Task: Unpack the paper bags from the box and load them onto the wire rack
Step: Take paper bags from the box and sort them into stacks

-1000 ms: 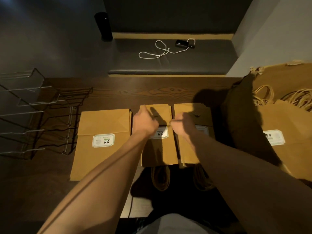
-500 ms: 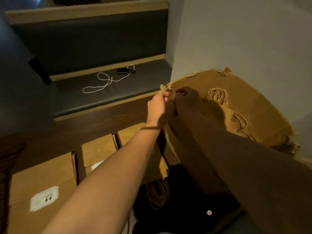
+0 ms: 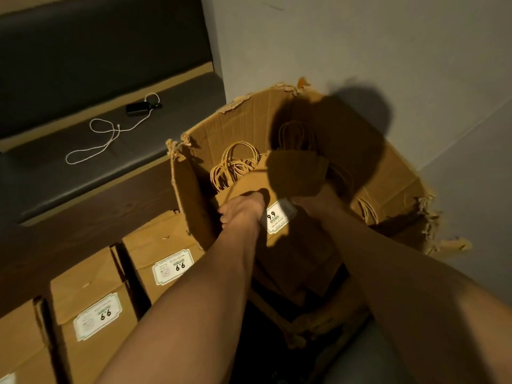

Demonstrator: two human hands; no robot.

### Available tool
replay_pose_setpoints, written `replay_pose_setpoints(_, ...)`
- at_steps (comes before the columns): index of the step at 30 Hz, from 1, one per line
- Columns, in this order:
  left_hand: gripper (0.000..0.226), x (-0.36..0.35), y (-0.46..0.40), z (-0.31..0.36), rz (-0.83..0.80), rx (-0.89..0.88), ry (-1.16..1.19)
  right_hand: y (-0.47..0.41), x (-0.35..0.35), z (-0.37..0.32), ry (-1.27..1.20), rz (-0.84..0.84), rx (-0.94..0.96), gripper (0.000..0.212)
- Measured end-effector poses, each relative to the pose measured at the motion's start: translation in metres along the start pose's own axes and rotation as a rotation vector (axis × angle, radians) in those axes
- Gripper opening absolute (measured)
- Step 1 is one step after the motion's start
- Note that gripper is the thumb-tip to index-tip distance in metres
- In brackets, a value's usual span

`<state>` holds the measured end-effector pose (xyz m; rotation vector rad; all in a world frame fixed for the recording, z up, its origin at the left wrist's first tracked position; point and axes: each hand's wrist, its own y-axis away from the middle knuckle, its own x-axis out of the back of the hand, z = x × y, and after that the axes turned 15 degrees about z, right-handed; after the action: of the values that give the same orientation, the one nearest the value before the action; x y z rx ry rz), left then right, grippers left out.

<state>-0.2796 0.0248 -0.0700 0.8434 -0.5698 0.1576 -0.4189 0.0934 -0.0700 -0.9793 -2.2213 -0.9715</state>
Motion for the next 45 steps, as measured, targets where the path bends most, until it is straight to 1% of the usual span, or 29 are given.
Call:
replay_pose_setpoints(1,0.066,0.000,-0.003,0.002,-0.036,-0.007,0.026,-0.003,-0.001,0.003,0.018,-0.005,0.003,0.101)
replay_pose_setpoints(2,0.065,-0.002,-0.011,-0.001,-0.001,-0.004,0.013,-0.010,-0.004,0.008,0.052,-0.008,0.028,0.110)
replay_pose_setpoints(4,0.078,0.000,-0.017,-0.003,0.118,-0.004,-0.121,-0.017,-0.003,0.009,0.152,-0.019,0.044,0.125)
replay_pose_setpoints(5,0.082,-0.001,-0.021,-0.003,0.152,0.000,-0.169,-0.024,-0.004,0.011,0.207,-0.020,0.033,0.132)
replay_pose_setpoints(7,0.087,-0.004,-0.028,-0.004,0.176,-0.027,-0.200,-0.031,-0.002,0.010,0.252,-0.028,0.008,0.151)
replay_pose_setpoints(8,0.087,-0.003,-0.028,-0.005,0.183,-0.052,-0.205,-0.036,-0.002,0.011,0.219,-0.049,-0.024,0.159)
replay_pose_setpoints(9,0.086,-0.003,-0.029,-0.005,0.185,-0.078,-0.203,-0.036,-0.002,0.009,0.155,-0.074,-0.037,0.156)
replay_pose_setpoints(11,0.080,-0.001,-0.031,-0.006,0.186,-0.127,-0.170,-0.036,-0.009,0.009,0.007,-0.096,-0.047,0.124)
replay_pose_setpoints(12,0.076,0.001,-0.032,-0.006,0.193,-0.147,-0.135,-0.035,-0.013,0.010,-0.041,-0.100,-0.041,0.110)
replay_pose_setpoints(13,0.073,0.003,-0.030,-0.005,0.197,-0.150,-0.103,-0.033,-0.015,0.009,-0.056,-0.107,-0.051,0.103)
replay_pose_setpoints(17,0.073,0.012,-0.027,-0.003,0.186,-0.106,0.007,-0.039,-0.012,0.010,-0.178,-0.192,-0.056,0.084)
replay_pose_setpoints(19,0.072,0.015,-0.029,-0.003,0.200,-0.117,0.062,-0.040,-0.004,0.009,-0.232,-0.235,-0.072,0.073)
replay_pose_setpoints(21,0.063,0.015,-0.028,-0.003,0.209,-0.150,0.142,-0.041,0.000,0.009,-0.290,-0.264,-0.066,0.068)
replay_pose_setpoints(24,0.047,0.018,-0.021,0.002,0.187,-0.223,0.297,-0.034,0.004,-0.001,-0.397,-0.267,-0.034,0.054)
replay_pose_setpoints(26,0.043,0.027,-0.017,0.010,0.119,-0.278,0.397,-0.028,0.009,-0.011,-0.469,-0.231,-0.022,0.048)
replay_pose_setpoints(29,0.050,0.053,-0.011,0.029,0.005,-0.367,0.519,-0.019,0.022,-0.030,-0.604,-0.196,0.003,0.044)
replay_pose_setpoints(31,0.053,0.077,-0.002,0.041,-0.058,-0.363,0.644,-0.012,0.029,-0.042,-0.658,-0.192,0.044,0.042)
replay_pose_setpoints(32,0.049,0.089,0.001,0.047,-0.109,-0.367,0.679,-0.005,0.034,-0.051,-0.676,-0.204,0.068,0.040)
replay_pose_setpoints(34,0.037,0.110,0.011,0.054,-0.187,-0.392,0.631,0.010,0.042,-0.069,-0.700,-0.227,0.107,0.037)
replay_pose_setpoints(36,0.032,0.130,0.019,0.057,-0.206,-0.411,0.590,0.026,0.048,-0.089,-0.693,-0.249,0.154,0.038)
replay_pose_setpoints(39,0.028,0.161,0.025,0.058,-0.177,-0.481,0.635,0.054,0.059,-0.120,-0.658,-0.227,0.233,0.033)
replay_pose_setpoints(41,0.024,0.179,0.031,0.057,-0.172,-0.486,0.668,0.071,0.066,-0.139,-0.593,-0.236,0.331,0.041)
replay_pose_setpoints(42,0.026,0.189,0.030,0.055,-0.189,-0.462,0.706,0.082,0.068,-0.149,-0.563,-0.255,0.373,0.045)
replay_pose_setpoints(44,0.033,0.202,0.031,0.055,-0.246,-0.408,0.811,0.098,0.075,-0.171,-0.538,-0.248,0.429,0.036)
replay_pose_setpoints(45,0.037,0.210,0.032,0.055,-0.250,-0.412,0.844,0.107,0.079,-0.184,-0.551,-0.232,0.458,0.034)
